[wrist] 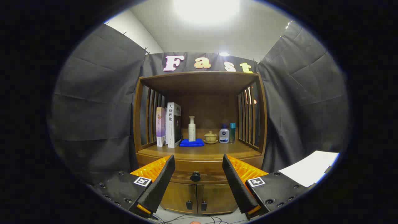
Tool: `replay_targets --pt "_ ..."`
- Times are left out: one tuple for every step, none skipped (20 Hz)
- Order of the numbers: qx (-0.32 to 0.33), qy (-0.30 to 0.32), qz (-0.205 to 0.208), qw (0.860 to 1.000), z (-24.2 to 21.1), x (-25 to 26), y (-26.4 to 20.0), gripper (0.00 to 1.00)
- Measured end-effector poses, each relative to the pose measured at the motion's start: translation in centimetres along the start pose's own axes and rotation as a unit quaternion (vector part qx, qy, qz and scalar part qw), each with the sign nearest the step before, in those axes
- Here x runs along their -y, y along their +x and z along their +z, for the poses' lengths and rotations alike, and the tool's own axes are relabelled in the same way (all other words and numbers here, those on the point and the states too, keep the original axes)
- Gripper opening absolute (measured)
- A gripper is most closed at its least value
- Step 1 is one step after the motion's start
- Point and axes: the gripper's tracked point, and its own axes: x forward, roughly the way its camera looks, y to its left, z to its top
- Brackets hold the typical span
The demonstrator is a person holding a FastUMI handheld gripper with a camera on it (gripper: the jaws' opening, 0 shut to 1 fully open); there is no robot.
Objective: Pull open the drawer, take out the items inside it, and place them on the countertop above the cabinet.
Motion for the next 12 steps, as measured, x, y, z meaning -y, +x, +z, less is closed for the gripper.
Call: replay_targets --pt "0.002 0.0 -0.002 1.0 0.11 0.12 -0.02 0.96" --pt "0.004 0.0 -0.003 1.0 0.21 0.23 -0.06 0.96" --pt "0.007 -0.001 -0.006 1.0 0.39 0.49 -0.19 0.96" --pt "0.009 -0.001 -0.007 1.0 0.41 0.58 -0.18 0.96" --pt "0.01 -0.001 -0.009 1.0 0.47 0.63 -0.19 0.96" --pt "0.011 -0.001 -0.008 1.0 0.54 0.64 -0.21 0.96" --pt "0.012 -0.002 -0.008 1.0 0.54 0.62 -0.2 0.96" --pt "0.01 -0.002 -0.008 1.0 0.53 0.66 -0.18 0.96" --pt "0.008 -0.004 -0.008 1.0 0.33 0.63 -0.28 0.96" --pt "0.006 -0.005 -0.009 1.0 0.19 0.66 -0.23 0.96" --pt "0.005 -0.006 -0.008 1.0 0.14 0.59 -0.24 0.96" --pt "0.004 -0.006 -0.007 1.0 0.07 0.49 -0.19 0.96"
